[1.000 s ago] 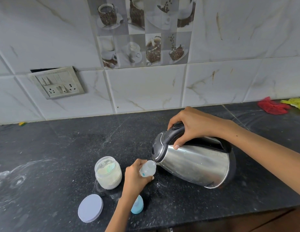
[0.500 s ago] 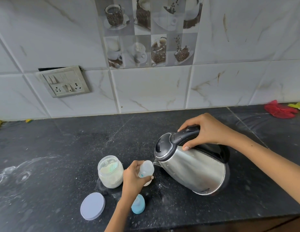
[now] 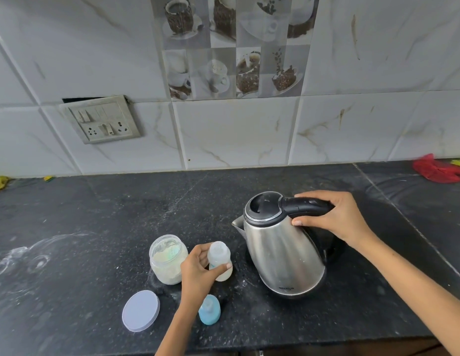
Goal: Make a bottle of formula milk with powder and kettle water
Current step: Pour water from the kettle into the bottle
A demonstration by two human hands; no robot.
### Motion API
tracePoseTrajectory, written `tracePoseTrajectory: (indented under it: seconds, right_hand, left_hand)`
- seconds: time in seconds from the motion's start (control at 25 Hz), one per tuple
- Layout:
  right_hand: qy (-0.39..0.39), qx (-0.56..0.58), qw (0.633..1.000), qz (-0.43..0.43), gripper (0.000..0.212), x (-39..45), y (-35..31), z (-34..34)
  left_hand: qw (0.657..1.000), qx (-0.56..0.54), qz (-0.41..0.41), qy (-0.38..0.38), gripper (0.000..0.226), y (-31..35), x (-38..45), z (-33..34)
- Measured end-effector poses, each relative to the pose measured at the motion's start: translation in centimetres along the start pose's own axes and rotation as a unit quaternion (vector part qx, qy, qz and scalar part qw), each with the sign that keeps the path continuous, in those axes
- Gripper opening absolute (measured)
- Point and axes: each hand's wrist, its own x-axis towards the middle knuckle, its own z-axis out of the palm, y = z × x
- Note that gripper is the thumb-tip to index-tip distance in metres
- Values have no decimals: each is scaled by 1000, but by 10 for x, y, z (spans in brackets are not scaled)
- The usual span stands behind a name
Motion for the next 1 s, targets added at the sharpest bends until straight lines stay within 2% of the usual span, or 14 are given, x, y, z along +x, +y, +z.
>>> tracePoseTrajectory:
  seconds: [0.2, 0.44, 0.6, 0.72, 0.8, 0.88, 1.0]
  right_hand:
    - [73, 51, 996, 1, 53, -11, 18, 11]
    - [125, 85, 989, 11, 48, -27, 40, 23]
    - [130, 75, 988, 29, 47, -38, 50, 28]
    - [117, 7, 992, 41, 46, -40, 47, 28]
    - [128, -83, 988, 8, 48, -44, 43, 30]
    - [183, -184, 963, -71, 46, -50, 34, 35]
    - [256, -253, 911, -203, 22, -64, 8, 60]
  left_hand:
    - [1000, 0, 6, 9, 53, 0, 2, -2]
    - [1000, 13, 21, 6, 53, 3, 0, -2]
    - [1000, 11, 23, 4, 53, 8, -2, -5]
    - [1000, 11, 24, 1, 54, 11, -6, -10]
    - [999, 13, 30, 1, 54, 12, -7, -14]
    - [999, 12, 34, -2, 55, 12, -10, -20]
    - [999, 6, 37, -13, 56, 15, -13, -31]
